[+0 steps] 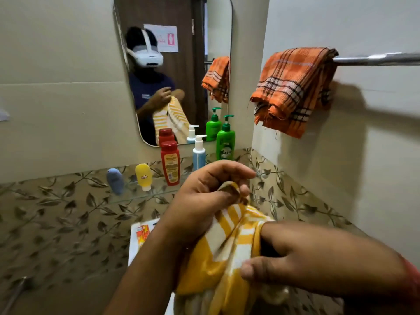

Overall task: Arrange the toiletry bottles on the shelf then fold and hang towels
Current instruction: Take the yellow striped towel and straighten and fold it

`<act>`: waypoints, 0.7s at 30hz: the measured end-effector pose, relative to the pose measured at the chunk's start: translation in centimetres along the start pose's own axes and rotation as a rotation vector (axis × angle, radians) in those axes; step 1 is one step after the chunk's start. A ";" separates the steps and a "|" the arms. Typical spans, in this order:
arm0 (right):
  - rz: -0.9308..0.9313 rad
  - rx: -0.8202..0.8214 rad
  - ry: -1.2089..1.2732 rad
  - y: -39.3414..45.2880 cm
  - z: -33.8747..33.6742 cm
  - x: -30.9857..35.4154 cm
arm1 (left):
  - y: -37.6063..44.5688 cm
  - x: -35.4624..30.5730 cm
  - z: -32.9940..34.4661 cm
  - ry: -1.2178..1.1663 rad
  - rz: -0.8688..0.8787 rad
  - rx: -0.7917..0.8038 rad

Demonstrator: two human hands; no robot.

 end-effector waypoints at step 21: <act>-0.612 -0.871 0.569 4.5 -5.5 0.6 | 0.2 -3.9 0.8 0.569 0.046 -0.724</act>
Point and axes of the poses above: each hand's wrist, its own y-axis towards the middle knuckle, its own z-axis out of the palm, x = y × z, the point moved 5 cm from there along y, towards the middle knuckle, and after that the axes turned 7 degrees about x, right-handed, at the moved point
